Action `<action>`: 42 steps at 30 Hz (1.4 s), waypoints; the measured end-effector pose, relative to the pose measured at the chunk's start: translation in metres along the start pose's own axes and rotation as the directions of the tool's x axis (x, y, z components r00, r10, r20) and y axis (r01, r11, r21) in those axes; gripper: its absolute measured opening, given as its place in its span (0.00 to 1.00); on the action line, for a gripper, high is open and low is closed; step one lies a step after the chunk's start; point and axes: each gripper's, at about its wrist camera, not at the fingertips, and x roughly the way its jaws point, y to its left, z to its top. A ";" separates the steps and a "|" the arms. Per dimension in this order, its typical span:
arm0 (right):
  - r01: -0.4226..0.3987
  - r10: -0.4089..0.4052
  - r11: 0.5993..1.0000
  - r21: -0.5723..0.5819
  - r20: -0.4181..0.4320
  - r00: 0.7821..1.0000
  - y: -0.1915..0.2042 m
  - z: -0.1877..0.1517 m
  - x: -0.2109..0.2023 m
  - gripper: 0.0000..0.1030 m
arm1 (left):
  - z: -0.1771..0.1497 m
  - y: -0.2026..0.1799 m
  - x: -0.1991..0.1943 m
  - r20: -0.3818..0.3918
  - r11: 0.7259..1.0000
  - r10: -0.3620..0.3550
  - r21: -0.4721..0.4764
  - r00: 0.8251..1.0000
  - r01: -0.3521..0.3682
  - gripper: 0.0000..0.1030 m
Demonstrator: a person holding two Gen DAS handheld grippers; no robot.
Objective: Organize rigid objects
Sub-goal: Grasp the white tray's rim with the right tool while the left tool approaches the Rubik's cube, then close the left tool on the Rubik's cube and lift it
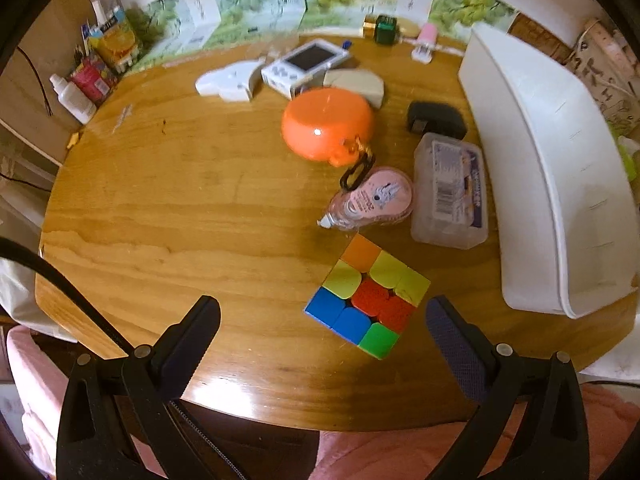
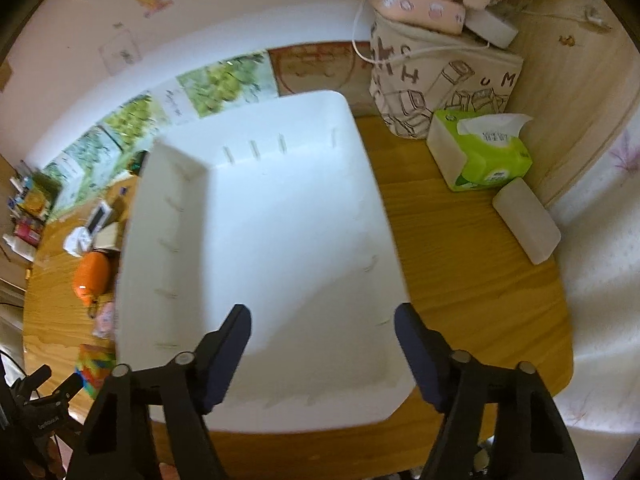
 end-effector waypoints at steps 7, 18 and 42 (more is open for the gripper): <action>-0.001 0.003 1.000 0.023 -0.090 0.996 -0.032 0.022 0.036 0.51 | 0.006 -0.009 0.018 -0.037 1.000 0.004 -0.018 0.999 -0.004 0.99; -0.013 0.025 0.998 0.055 -0.232 0.972 -0.063 0.027 0.080 0.23 | 0.010 -0.016 0.039 -0.081 1.000 0.001 -0.013 0.997 -0.002 0.99; -0.124 0.103 0.988 -0.091 -0.214 0.971 -0.048 0.008 0.097 0.04 | 0.022 -0.026 0.058 -0.131 0.997 -0.072 -0.045 0.989 0.066 0.74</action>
